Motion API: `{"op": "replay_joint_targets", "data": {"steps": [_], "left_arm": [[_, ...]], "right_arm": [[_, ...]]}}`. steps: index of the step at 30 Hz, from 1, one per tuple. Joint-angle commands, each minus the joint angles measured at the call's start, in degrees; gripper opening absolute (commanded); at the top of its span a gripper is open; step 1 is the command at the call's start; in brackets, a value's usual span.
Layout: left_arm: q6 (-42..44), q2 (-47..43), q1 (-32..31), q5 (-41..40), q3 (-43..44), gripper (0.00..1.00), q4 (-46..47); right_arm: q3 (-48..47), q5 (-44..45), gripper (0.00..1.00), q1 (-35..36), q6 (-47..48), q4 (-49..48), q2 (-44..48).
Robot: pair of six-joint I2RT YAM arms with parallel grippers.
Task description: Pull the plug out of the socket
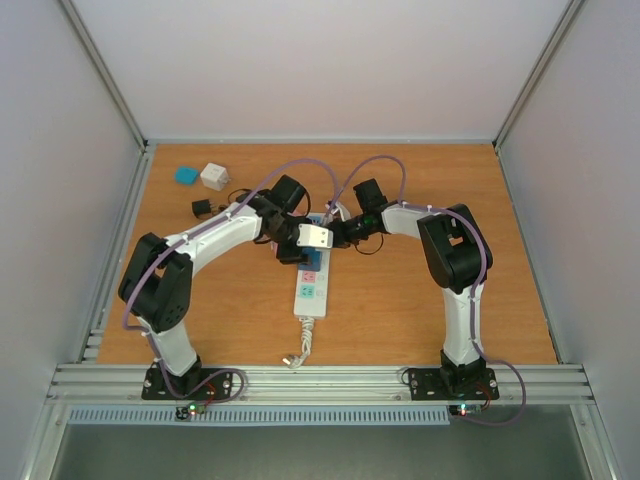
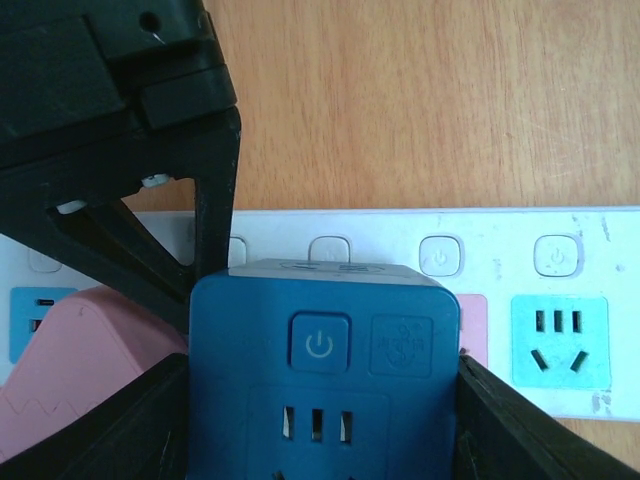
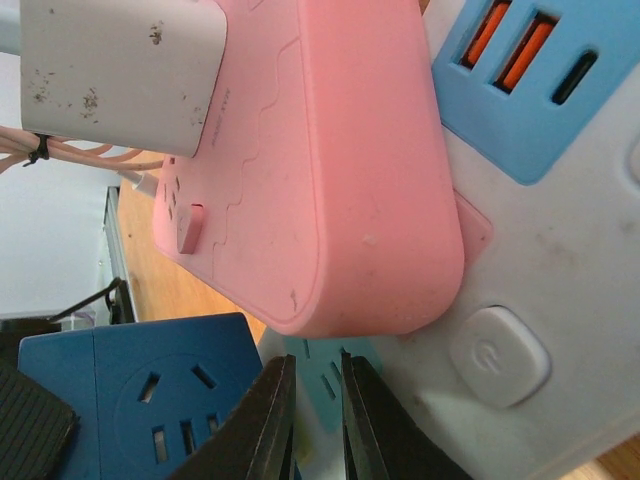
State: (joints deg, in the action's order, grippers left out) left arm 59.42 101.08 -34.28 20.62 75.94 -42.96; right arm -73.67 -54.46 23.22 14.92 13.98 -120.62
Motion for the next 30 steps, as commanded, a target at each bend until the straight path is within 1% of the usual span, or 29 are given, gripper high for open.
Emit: {"op": "replay_joint_targets", "data": {"steps": [1,8,13,18,23,30], "left_arm": [[-0.36,-1.65,-0.76,4.41,4.31,0.3,-2.54],[-0.66,-1.75,0.47,7.64,8.8,0.29,-7.77],[-1.1,-2.73,1.73,11.28,10.16,0.29,-11.88],[-2.65,-4.41,5.3,14.24,10.78,0.3,-15.03],[-7.89,-6.94,10.72,17.19,10.94,0.3,-14.96],[-19.49,-10.62,20.11,25.51,8.58,0.3,-10.25]], "right_arm": [[1.61,9.39,0.16,0.07,0.95,4.39,-2.43],[1.51,9.37,0.17,0.07,0.95,4.48,-2.51],[1.6,9.28,0.17,0.07,1.15,4.57,-2.38],[1.86,9.16,0.17,0.07,1.56,4.74,-2.08],[2.16,8.27,0.18,0.07,1.85,4.83,-1.91],[2.66,7.79,0.19,0.07,2.35,5.04,-1.46]]}}
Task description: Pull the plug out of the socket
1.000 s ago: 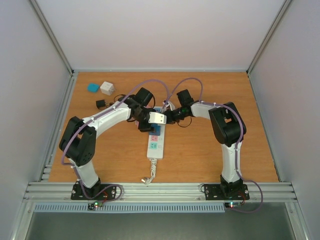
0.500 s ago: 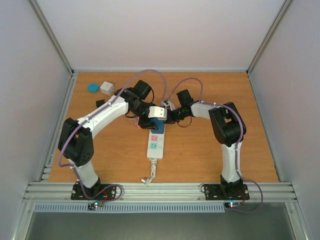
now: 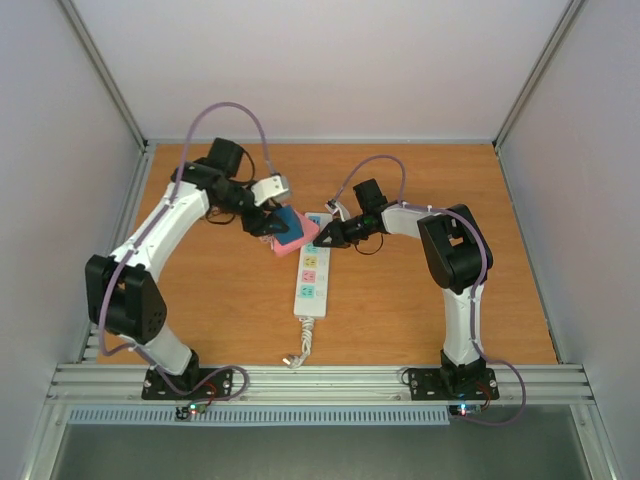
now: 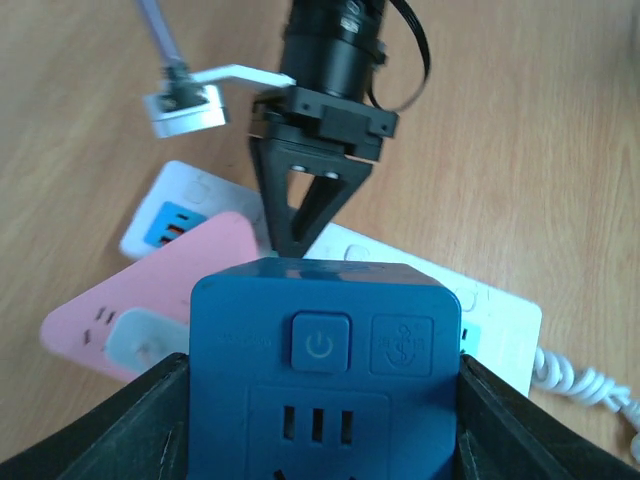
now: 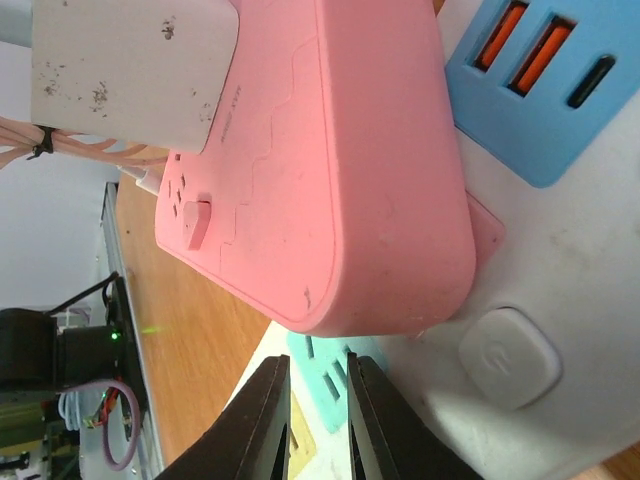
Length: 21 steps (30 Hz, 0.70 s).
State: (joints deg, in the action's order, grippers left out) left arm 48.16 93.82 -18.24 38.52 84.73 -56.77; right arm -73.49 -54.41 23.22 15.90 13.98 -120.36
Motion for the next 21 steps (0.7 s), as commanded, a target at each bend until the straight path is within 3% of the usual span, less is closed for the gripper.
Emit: {"op": "replay_joint_targets", "data": {"steps": [1,15,21], "left_arm": [[-9.5,-3.72,5.56,8.42,-0.21,0.3,4.56],[-22.77,-2.76,27.95,15.27,-4.74,0.29,12.8],[-25.9,0.48,37.13,13.14,-5.21,0.3,15.74]], "right_arm": [[2.41,7.81,0.19,0.07,1.47,5.2,-1.71],[1.54,9.66,0.2,0.07,4.43,7.54,-1.33],[0.29,9.81,0.2,0.07,4.74,8.61,-2.37]]}}
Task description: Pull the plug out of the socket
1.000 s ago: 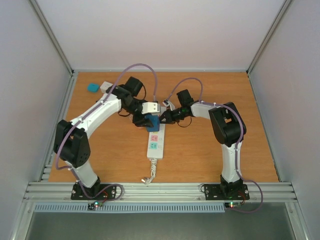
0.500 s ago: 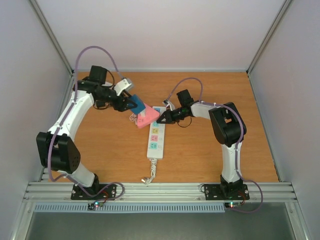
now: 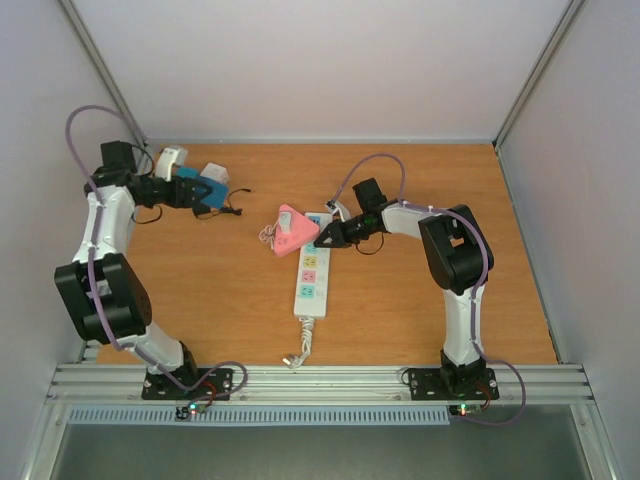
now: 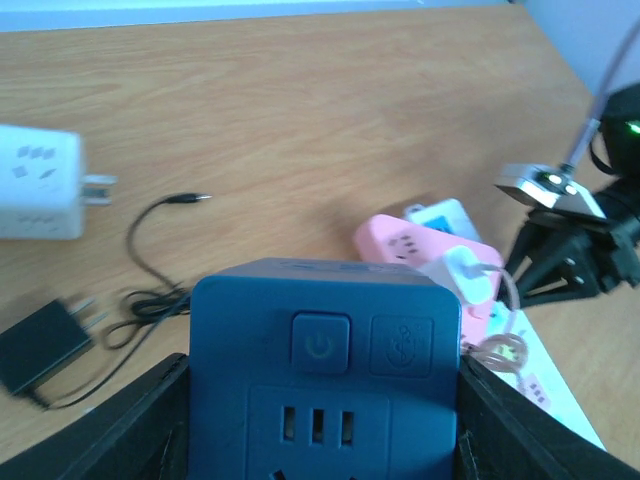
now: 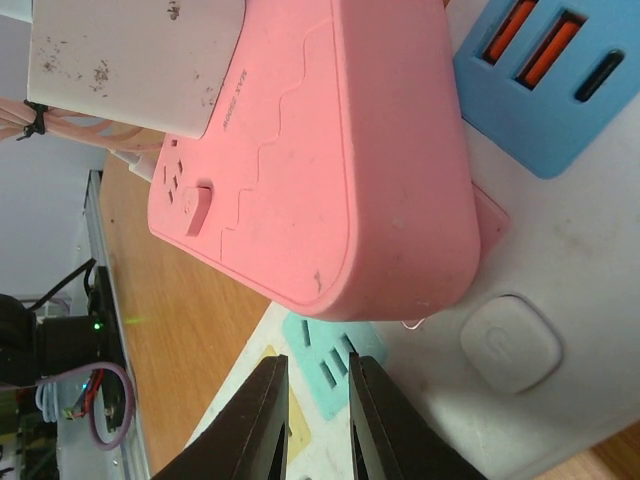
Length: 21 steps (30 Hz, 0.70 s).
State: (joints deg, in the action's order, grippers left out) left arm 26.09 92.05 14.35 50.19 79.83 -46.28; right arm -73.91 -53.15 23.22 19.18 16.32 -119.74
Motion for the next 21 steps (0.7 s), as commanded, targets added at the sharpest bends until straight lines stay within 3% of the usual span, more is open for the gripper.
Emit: {"op": "replay_joint_targets", "data": {"steps": [1,8,14,21], "left_arm": [[-4.57,2.97,6.25,1.33,-0.34,0.3,5.84],[-12.15,9.28,15.33,0.94,-0.56,0.3,11.03],[-11.83,14.54,16.38,-2.07,1.09,0.31,11.63],[-10.96,21.86,17.49,0.42,6.77,0.33,8.14]], "right_arm": [[0.62,8.58,0.2,0.07,1.52,6.27,-3.03],[0.1,9.24,0.2,0.11,2.26,7.11,-2.95],[-0.13,9.41,0.2,0.07,2.37,7.43,-3.29],[0.1,10.21,0.2,0.07,3.02,8.3,-3.03]]}}
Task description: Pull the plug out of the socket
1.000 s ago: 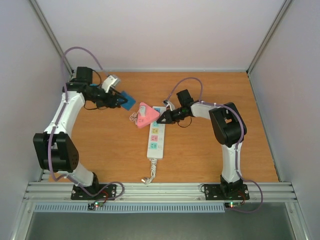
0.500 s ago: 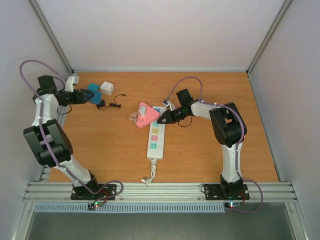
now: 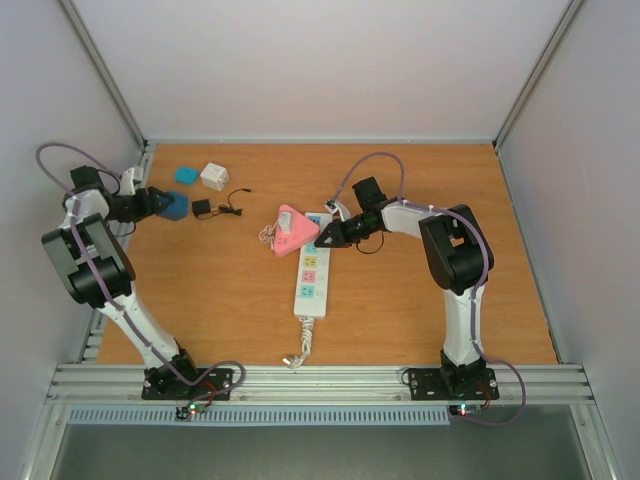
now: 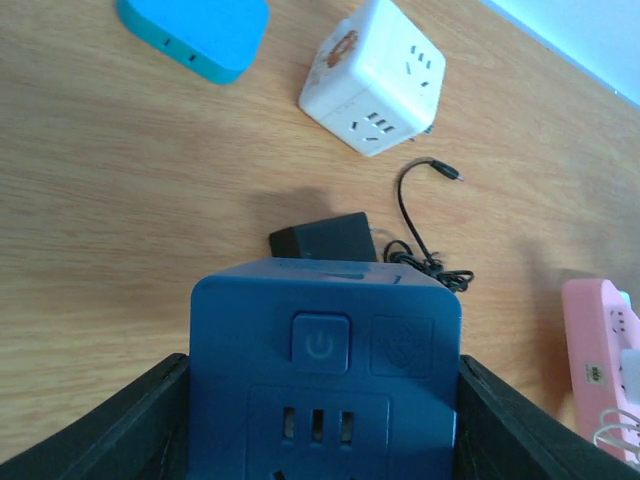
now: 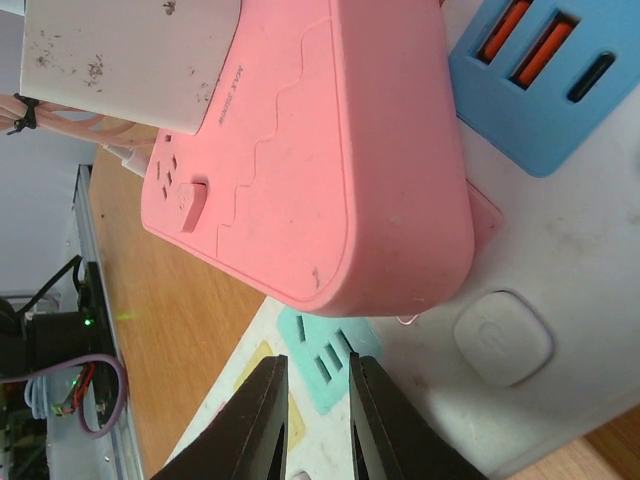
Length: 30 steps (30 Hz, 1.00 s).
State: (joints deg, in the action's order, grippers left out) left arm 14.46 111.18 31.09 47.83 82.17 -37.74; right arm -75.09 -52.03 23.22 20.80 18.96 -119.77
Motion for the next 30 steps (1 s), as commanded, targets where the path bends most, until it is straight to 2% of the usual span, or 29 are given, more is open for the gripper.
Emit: {"op": "replay_joint_targets", "data": {"steps": [1,8,14,19,23,30], "left_arm": [[1.01,3.45,0.9,3.17,4.87,0.33,-0.43],[-1.87,7.17,2.45,6.33,5.79,0.33,1.75],[0.0,9.54,2.65,5.98,6.47,0.37,0.06],[0.74,10.89,2.74,3.95,6.98,0.47,-1.61],[1.79,11.41,3.28,2.23,7.4,0.64,-2.59],[1.45,11.96,3.78,-0.42,8.45,0.77,-3.55]], "right_arm": [[1.34,9.18,0.2,0.05,1.4,5.77,-2.86],[0.76,9.74,0.2,0.07,1.3,6.37,-2.87],[0.4,9.76,0.2,0.14,0.54,6.44,-3.11],[-0.01,9.84,0.2,0.24,0.29,6.61,-3.26],[-0.23,9.93,0.2,0.24,0.3,6.87,-3.24],[0.13,9.84,0.21,0.29,0.04,6.84,-2.55]]}}
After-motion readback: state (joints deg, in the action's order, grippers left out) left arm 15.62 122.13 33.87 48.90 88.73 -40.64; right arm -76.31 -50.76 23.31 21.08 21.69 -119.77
